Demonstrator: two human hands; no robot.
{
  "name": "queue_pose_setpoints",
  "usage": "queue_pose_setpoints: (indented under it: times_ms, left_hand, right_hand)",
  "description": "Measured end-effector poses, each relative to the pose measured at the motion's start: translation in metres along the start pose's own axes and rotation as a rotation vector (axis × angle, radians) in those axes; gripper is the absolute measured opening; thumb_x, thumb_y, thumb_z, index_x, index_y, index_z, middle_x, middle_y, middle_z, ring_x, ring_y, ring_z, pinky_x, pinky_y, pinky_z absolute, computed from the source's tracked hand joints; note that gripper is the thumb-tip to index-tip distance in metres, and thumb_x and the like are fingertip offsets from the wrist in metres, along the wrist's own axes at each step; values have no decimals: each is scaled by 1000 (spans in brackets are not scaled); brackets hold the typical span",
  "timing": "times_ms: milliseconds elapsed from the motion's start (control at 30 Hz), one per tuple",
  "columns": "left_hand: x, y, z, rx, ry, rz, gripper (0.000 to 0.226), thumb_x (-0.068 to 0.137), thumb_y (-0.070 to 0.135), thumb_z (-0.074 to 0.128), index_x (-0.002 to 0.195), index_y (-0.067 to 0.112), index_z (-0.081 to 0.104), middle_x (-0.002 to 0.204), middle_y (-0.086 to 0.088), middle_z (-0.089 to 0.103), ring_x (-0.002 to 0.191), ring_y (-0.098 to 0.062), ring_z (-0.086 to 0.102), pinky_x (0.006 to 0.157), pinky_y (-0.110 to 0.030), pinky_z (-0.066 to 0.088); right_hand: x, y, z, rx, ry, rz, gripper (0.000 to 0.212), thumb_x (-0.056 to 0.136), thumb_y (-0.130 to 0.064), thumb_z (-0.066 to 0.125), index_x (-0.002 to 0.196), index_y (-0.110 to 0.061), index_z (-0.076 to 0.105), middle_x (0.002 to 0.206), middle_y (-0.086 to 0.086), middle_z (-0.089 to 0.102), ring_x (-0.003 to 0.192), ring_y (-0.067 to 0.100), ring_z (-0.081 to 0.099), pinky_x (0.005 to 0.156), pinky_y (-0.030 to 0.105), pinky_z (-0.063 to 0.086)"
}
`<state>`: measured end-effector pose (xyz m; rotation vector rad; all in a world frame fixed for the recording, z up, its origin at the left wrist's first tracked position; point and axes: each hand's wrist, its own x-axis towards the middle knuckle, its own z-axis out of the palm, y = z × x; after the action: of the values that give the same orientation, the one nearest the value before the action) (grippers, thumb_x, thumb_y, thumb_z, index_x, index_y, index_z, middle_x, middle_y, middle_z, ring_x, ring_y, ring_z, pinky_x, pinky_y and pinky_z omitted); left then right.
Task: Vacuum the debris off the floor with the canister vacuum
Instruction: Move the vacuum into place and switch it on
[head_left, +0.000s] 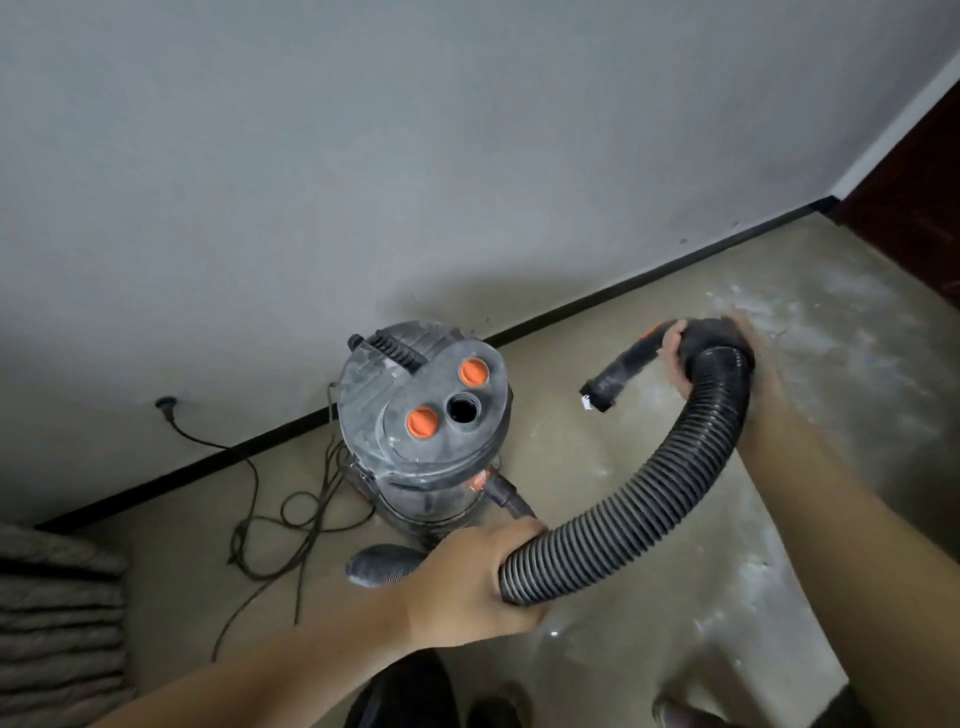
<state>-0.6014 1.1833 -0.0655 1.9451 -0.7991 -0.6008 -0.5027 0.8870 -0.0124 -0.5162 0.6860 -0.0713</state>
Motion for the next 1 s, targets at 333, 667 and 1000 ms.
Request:
queue_pose_setpoints:
  times_ms: [333,667,1000]
  left_hand:
    - [-14,-80,55,313,-258,-403,56,82,27,62,134,31,42,125,4,53,113,-16,51,93,-30,45]
    - [9,-66,74,58,-430,-268,42,86,21,63,124,13,46,117,-5,58,105,-18,55,81,-28,43]
    - [-7,-90,-22,151,9,-95,51,75,32,74,120,23,52,104,12,60,98,-10,60,80,-21,43]
  right_hand:
    - [-38,-15,-28,-604,36,-41,29,89,-11,48,61,-14,41,48,-3,45,39,9,44,46,18,45]
    - [-76,5,1,-598,137,-442,17,85,-5,54,74,-14,45,52,-3,50,40,10,46,46,21,44]
    - [-103,84,37,-240,215,-474,15,86,-4,53,76,-13,46,53,-3,49,41,11,45,48,21,44]
